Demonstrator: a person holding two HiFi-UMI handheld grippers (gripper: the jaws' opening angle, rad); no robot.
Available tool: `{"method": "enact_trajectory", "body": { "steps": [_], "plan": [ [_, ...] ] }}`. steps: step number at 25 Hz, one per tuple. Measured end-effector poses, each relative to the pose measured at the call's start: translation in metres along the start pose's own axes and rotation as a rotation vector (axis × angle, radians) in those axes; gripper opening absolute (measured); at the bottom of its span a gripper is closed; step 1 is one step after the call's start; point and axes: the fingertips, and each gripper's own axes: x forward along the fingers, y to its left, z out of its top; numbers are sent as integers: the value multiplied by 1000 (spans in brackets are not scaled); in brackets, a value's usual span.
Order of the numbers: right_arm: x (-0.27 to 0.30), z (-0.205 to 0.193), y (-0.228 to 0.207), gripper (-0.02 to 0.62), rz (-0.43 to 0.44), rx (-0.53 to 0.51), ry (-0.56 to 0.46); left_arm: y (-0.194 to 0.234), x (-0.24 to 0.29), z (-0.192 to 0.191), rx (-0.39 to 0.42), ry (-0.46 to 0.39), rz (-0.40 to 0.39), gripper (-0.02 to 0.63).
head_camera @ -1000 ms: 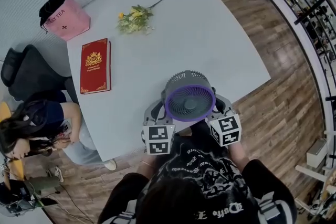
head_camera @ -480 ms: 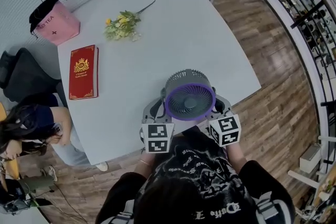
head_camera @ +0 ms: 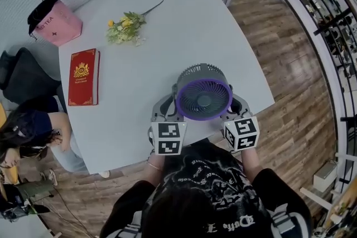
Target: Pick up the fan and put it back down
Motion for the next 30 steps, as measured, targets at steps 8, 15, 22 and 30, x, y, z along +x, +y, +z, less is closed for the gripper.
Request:
{"method": "enact_trajectory", "body": {
  "steps": [8,15,22,30],
  "plan": [
    [24,30,-49,91,-10,-10,-29,-6,45,42,5,-33,22,61],
    [58,51,-88,86,-7,-18,-44,-2,93,62,-31,-44,28,61],
    [106,54,-107,81,30,-22,-23,16,138,54,-90,-13,78,61],
    [157,57,-133,80,53,-22,-16,33,189,57,-116,-34,88,61]
  ]
}}
